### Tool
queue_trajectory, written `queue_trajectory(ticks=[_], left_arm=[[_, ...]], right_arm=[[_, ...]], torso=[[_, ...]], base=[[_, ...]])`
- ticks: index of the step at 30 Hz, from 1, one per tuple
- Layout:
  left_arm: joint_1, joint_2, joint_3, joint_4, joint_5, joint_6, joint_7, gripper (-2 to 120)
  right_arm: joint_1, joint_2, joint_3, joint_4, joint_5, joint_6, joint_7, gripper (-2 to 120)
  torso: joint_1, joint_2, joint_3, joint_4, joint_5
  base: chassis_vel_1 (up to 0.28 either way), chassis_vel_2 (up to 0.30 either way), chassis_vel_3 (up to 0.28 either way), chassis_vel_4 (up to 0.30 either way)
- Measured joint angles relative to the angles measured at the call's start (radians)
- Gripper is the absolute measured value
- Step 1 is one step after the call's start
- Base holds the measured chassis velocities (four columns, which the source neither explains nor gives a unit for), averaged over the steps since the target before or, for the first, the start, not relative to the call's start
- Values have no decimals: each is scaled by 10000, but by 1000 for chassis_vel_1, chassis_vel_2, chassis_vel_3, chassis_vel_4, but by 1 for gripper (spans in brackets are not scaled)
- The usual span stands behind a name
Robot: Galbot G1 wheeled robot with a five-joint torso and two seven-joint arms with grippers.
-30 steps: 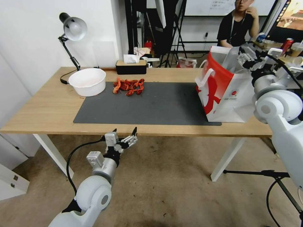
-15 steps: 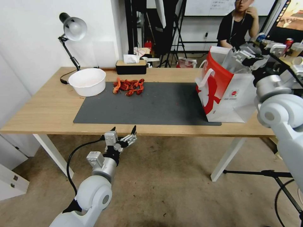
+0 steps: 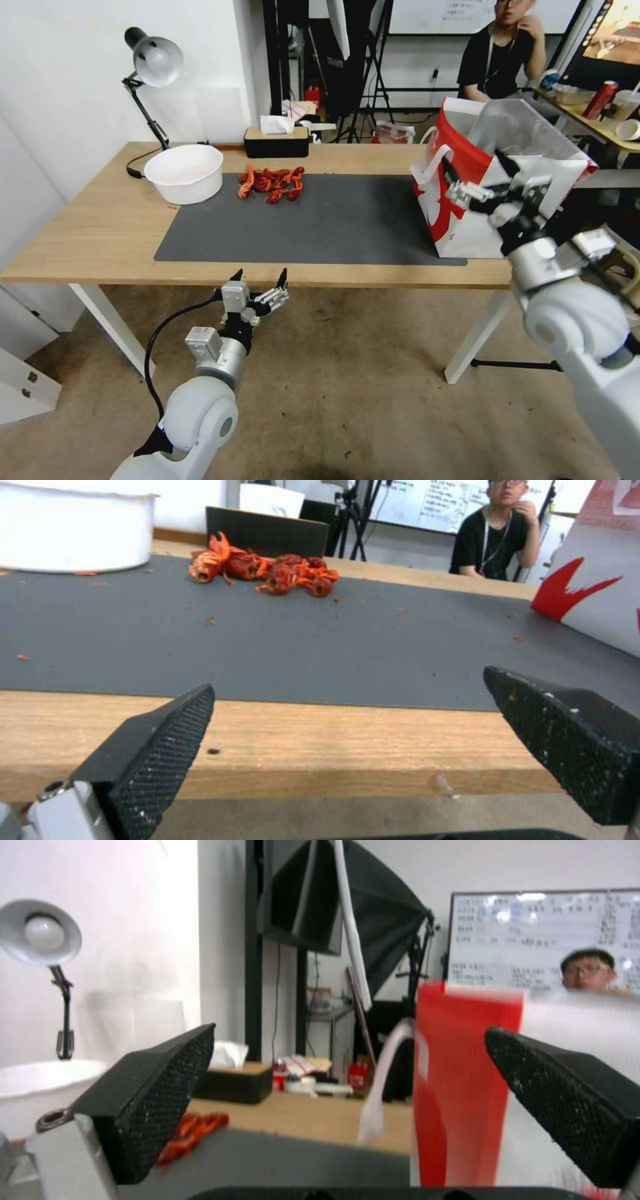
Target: Close the takeout container lid, then place the container into the takeout bag.
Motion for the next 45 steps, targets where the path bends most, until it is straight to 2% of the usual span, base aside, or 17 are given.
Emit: queue_trajectory(ticks=[3,5,6,9,12,13,14,18,29,37,45], left_arm=[[113,-28,-101,33,137,-120,82,100],[277,-58,-220,51,235,-242,207,100],[277,-58,-220,51,235,-242,207,100],[447,-90,-361,146,445,-506,311,100],[496,-93,-395,158,458,-559,307,100],[587,-93,-437,159,439,-597,285,100],[626,-94,-462,160,442,-621,277,100],[718,-95,-529,331,569,-893,252,100],[1101,-151,-562,800,906,-1792,524,100],[1110,-156,-507,1109,1168,-2216,555,100],[1096,-224,-459,1241,1251,-2298,505,100]], right_arm=[[-757,448,114,94,-358,178,-71,100],[-1629,1081,210,75,-887,636,-224,100],[-1629,1081,210,75,-887,636,-224,100],[-2470,1796,266,-53,-1490,1255,-398,100],[-2705,1998,261,-124,-1673,1531,-469,100],[-3147,2413,163,-319,-2097,2110,-544,100],[-3322,2585,134,-374,-2285,2297,-551,100],[-3806,3013,40,-550,-2690,2784,-578,100],[-4073,3617,-224,-1490,-3013,3631,-749,100],[-4011,3686,-235,-1716,-3110,3621,-797,100],[-4000,3676,-251,-1723,-3115,3441,-766,100]], torso=[[-1,0,0,-3,-1],[0,0,0,-3,1],[0,0,0,-3,1],[-1,0,0,-2,0],[0,0,0,-3,0],[-2,1,0,-5,2],[-1,1,0,0,-2],[-1,1,-1,-3,-2],[-1,1,1,-3,1],[1,1,0,-2,0],[1,0,0,-2,1]], base=[[0,0,0,0],[0,0,0,0],[0,0,0,0],[0,0,0,0],[0,0,0,0],[0,0,0,0],[0,0,0,0],[0,0,0,0],[0,0,0,0],[0,0,0,0],[0,0,0,0]])
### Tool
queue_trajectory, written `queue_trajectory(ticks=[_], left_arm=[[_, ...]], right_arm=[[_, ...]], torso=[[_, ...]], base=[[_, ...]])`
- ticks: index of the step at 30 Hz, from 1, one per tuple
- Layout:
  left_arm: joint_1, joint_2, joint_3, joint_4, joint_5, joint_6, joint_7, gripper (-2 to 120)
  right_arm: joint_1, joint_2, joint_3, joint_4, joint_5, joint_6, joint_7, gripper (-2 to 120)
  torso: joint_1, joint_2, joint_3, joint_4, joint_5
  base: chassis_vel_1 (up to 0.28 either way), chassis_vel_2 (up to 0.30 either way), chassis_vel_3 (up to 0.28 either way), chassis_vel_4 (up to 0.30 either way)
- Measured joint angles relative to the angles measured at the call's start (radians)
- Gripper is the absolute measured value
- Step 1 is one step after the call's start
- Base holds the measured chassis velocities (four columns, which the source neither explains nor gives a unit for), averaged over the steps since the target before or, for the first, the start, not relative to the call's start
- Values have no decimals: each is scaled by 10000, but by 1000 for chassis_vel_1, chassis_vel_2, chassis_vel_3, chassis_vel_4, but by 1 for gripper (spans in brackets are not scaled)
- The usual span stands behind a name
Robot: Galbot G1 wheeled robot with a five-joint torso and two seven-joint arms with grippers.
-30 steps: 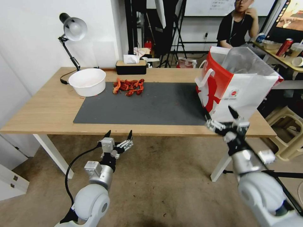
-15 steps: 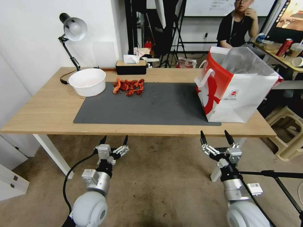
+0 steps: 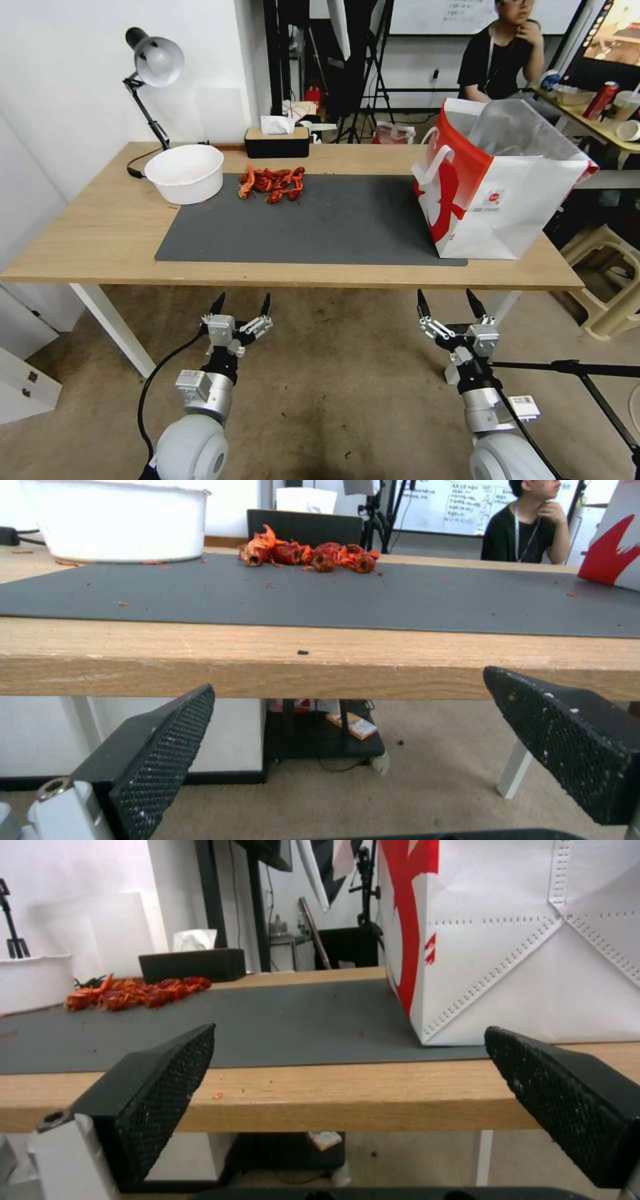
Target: Close the takeout container lid, then place the container into the takeout bag.
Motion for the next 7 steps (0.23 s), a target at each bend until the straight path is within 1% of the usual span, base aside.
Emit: queue_trajectory(ticks=[7], left_arm=[[-4,-1,6,2,1,0,-9,100]], right_arm=[[7,-8,-6,0,1,-13,7,100]], torso=[[1,0,0,0,0]], base=[[0,0,0,0]])
